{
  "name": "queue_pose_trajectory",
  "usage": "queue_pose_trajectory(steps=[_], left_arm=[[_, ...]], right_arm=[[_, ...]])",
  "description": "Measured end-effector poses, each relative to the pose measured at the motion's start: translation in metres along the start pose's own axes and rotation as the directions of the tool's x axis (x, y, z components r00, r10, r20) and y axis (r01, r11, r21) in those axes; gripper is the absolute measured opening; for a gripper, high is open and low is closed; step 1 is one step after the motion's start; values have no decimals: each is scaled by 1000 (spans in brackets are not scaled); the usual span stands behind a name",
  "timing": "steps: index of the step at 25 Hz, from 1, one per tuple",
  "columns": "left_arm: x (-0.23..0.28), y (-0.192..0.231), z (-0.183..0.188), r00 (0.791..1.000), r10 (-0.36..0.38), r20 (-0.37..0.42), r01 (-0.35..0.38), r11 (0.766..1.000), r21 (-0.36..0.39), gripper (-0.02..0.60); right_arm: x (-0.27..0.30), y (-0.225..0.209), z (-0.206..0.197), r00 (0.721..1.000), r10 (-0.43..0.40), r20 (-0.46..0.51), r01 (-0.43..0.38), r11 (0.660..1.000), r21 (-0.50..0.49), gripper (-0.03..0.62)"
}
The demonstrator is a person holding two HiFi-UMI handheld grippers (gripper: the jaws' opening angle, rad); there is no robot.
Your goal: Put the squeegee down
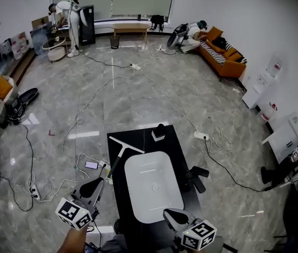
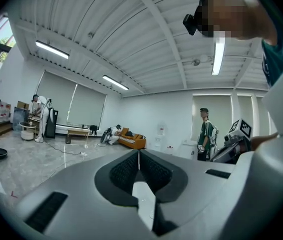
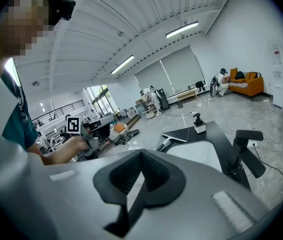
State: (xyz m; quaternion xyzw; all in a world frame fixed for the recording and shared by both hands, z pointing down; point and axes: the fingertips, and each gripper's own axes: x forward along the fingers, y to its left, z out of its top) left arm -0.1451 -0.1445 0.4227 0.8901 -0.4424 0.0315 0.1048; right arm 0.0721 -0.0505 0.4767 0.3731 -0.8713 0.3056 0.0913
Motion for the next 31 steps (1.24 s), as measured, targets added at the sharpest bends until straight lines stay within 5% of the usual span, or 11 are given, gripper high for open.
queue_pose_trajectory(steps=[10,31], left_arm=[[-27,12,3,998,57,13,-57,998,1,12],[-18,5,-9,999,46,-6,-46,999,-4,12]], right_arm=[[-4,15,13,1000,-8,18,10,993,-121,8],[-8,6,1,999,-31,13,32,995,-95,8]])
